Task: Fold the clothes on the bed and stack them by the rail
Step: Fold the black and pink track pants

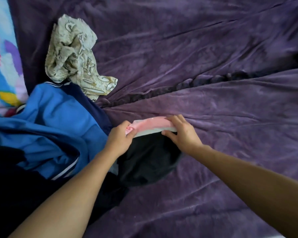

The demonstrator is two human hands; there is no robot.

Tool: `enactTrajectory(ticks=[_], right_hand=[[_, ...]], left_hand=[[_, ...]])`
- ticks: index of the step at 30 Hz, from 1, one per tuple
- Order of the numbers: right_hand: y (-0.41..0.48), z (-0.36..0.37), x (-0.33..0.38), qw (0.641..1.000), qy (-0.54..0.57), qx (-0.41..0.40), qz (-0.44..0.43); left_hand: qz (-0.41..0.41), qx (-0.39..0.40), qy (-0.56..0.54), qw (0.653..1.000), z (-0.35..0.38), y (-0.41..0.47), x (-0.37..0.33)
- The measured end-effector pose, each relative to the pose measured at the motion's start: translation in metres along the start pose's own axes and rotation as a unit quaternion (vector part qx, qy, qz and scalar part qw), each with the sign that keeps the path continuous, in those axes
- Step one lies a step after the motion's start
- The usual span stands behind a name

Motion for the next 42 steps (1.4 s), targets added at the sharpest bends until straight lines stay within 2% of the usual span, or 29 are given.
enactTrajectory(ticks=[5,11,14,22,29,35,42], right_hand=[[-0.082,-0.071,0.005,0.998,-0.033,-0.049,-0.009],[-0.174,-0.203,-0.027,0.99,-0.08,-0.111,-0.028],[-0.228,-0.273,-0.05,0.985,-0.11,-0.125,-0.037],[-0.332,-0.44,-0.102,0.969,-0.17,-0.174,-0.04],[-0.352,-0.527,-0.166,0.956,-0.212,-0.204,-0.011],[-0.348,-0.592,-0.236,0.952,-0.229,-0.194,0.056],[-0.322,-0.661,-0.307,0.949,-0.227,-0.196,0.096]], left_hand=[[0.107,-0.046,-0.029,0.993,0.015,-0.075,-0.076],[0.233,-0.123,0.101,0.96,0.06,-0.174,-0.208],[0.286,-0.126,0.139,0.94,0.088,-0.223,-0.283],[0.377,-0.127,0.126,0.909,0.145,-0.316,-0.456],[0.428,-0.119,0.118,0.888,0.193,-0.311,-0.568],[0.405,-0.074,0.07,0.909,0.25,-0.275,-0.649],[0.409,-0.051,0.033,0.91,0.286,-0.229,-0.744]])
Point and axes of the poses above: each hand's wrist, its own y-axis towards the middle knuckle, its own z-axis out of the palm, x = y × z, the point moved 3 cm from there along y, towards the middle knuckle, and after that the axes turned 14 degrees about -z, right-handed, at the moved point
